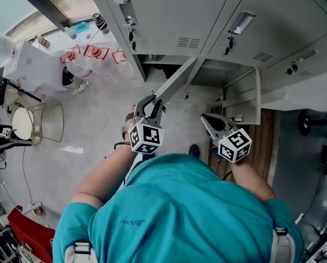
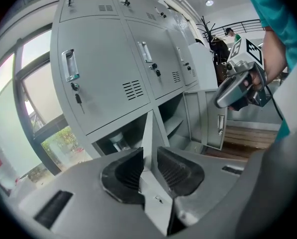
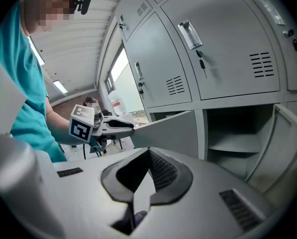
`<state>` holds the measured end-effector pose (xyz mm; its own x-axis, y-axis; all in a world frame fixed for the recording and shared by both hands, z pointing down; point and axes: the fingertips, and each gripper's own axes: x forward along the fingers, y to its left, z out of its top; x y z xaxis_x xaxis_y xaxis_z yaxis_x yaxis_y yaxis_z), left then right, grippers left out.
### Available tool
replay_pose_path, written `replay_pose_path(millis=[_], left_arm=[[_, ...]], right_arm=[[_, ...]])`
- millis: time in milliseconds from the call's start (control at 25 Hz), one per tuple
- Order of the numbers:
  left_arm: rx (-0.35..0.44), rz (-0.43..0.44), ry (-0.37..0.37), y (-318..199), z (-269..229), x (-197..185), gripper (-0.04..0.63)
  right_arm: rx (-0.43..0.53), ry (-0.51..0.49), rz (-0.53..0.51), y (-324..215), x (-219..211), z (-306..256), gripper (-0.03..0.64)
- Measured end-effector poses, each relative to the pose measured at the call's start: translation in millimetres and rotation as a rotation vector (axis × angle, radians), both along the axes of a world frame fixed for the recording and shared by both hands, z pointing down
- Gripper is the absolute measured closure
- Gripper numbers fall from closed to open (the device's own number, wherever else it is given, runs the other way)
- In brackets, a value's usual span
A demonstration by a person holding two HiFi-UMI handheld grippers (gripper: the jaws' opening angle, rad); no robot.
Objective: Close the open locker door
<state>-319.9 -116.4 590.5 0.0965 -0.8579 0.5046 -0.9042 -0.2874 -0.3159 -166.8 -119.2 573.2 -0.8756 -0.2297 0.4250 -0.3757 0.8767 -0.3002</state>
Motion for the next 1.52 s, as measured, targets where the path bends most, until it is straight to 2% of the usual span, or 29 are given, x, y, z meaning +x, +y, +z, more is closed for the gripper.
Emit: replay_pose_path(millis=[240, 560, 760, 1040, 1240, 1360, 1520], left_arm=[[0.027, -0.07, 0.007, -12.7, -0.5, -29.9, 0.5], [0.042, -0.179, -0.056, -36.8, 1.1, -69.7, 0.5], [0.057, -0.235, -0.038, -49.1, 2.4, -86.7, 0.5], [0.086, -0.28, 0.033, -63.3, 1.1, -103.6, 0.5], [0.104, -0.348, 0.087, -70.0, -0.1, -113.8, 0.492], [0.095, -0.42, 0.175, -61.9, 8.1, -120.9, 0.491], [0.032, -0.445, 0.28, -55.9, 32.8, -115.2, 0.491]], right_arm=[[-0.006, 0.018, -0.002, -1.0, -2.8, 3.7, 0.618], [-0.013, 0.047, -0.006, 0.6, -6.1, 9.5, 0.618], [-0.02, 0.072, -0.002, 1.0, -5.5, 14.9, 0.618], [-0.027, 0.087, 0.008, 1.3, -4.1, 17.0, 0.618], [-0.029, 0.098, 0.008, 2.8, -4.5, 19.7, 0.618], [-0.03, 0.098, 0.009, 3.9, -4.5, 19.1, 0.618], [-0.03, 0.105, 0.012, 3.6, -3.6, 20.3, 0.618]])
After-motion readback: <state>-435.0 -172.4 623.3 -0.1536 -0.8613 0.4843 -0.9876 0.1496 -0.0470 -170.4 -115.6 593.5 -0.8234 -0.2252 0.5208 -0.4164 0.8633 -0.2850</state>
